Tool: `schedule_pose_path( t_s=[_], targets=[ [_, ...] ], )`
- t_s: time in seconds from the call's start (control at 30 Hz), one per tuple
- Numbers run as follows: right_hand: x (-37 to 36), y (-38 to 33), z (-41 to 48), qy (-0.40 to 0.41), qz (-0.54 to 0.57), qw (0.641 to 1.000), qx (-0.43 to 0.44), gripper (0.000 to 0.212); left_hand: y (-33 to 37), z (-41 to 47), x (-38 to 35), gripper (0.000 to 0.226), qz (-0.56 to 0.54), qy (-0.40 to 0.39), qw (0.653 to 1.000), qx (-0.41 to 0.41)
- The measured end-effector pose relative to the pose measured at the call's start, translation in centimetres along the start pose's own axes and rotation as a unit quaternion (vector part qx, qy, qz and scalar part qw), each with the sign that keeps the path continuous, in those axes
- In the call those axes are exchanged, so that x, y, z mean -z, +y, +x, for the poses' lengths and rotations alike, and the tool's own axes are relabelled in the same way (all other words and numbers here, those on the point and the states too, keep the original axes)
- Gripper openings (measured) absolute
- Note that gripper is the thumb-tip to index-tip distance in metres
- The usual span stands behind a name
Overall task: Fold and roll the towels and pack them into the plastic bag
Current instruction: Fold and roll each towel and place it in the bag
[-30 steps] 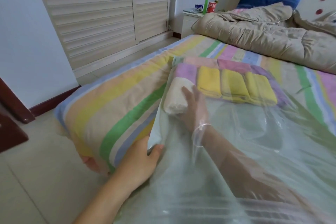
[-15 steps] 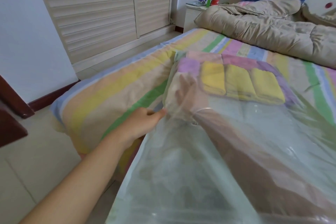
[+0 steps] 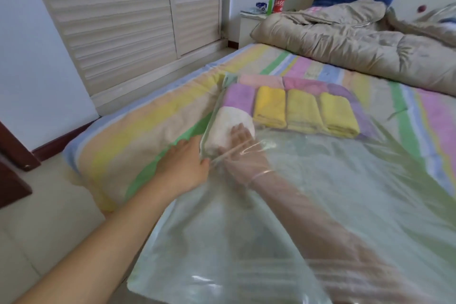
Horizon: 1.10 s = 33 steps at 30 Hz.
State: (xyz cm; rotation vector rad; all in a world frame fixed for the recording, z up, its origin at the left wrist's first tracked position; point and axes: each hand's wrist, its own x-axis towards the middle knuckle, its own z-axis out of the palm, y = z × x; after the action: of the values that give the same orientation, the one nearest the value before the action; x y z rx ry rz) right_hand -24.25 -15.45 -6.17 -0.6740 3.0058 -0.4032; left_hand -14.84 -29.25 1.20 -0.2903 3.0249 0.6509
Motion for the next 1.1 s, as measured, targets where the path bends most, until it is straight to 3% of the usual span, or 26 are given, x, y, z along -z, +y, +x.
schedule_pose_path(
  t_s=[0.13, 0.3, 0.43, 0.53, 0.63, 0.8, 0.97, 1.03, 1.1],
  targets=[
    [1.0, 2.1, -12.5, 0.014, 0.073, 0.993, 0.094, 0.088, 6.8, -3.8, 1.5, 0.036, -0.181, -0.037, 0.971, -0.15],
    [5.6, 6.4, -30.3, -0.021, 0.135, 0.983, 0.121, 0.051, 17.9, -11.1, -2.1, 0.024, -0.284, -0.146, 0.9, -0.296],
    [11.3, 10.9, -39.9, -0.054, 0.221, 0.974, -0.017, 0.036, 25.9, -15.3, -7.0, 0.023, -0.26, -0.208, 0.876, -0.348],
    [14.0, 16.7, -46.5, 0.026, 0.21, 0.969, -0.129, 0.015, 31.1, -18.5, -11.4, 0.018, -0.225, -0.215, 0.869, -0.384],
    [15.0, 22.8, -52.6, 0.112, 0.136, 0.954, -0.242, 0.015, 35.0, -22.0, -15.6, 0.018, -0.184, -0.21, 0.855, -0.437],
    [14.8, 30.2, -60.7, 0.24, 0.064, 0.879, -0.408, 0.016, 40.3, -25.6, -21.2, 0.018, -0.111, -0.192, 0.836, -0.503],
    [15.9, 36.5, -68.0, 0.314, -0.036, 0.796, -0.516, 0.011, 44.8, -28.9, -25.4, 0.012, -0.127, -0.18, 0.824, -0.522],
    [16.9, 39.4, -70.9, 0.316, -0.089, 0.76, -0.561, 0.017, 46.2, -30.2, -26.6, 0.01, -0.121, -0.179, 0.834, -0.508],
    [17.5, 41.5, -73.3, 0.258, -0.159, 0.74, -0.6, 0.024, 47.3, -31.2, -27.5, 0.011, -0.095, -0.168, 0.86, -0.473]
  ],
)
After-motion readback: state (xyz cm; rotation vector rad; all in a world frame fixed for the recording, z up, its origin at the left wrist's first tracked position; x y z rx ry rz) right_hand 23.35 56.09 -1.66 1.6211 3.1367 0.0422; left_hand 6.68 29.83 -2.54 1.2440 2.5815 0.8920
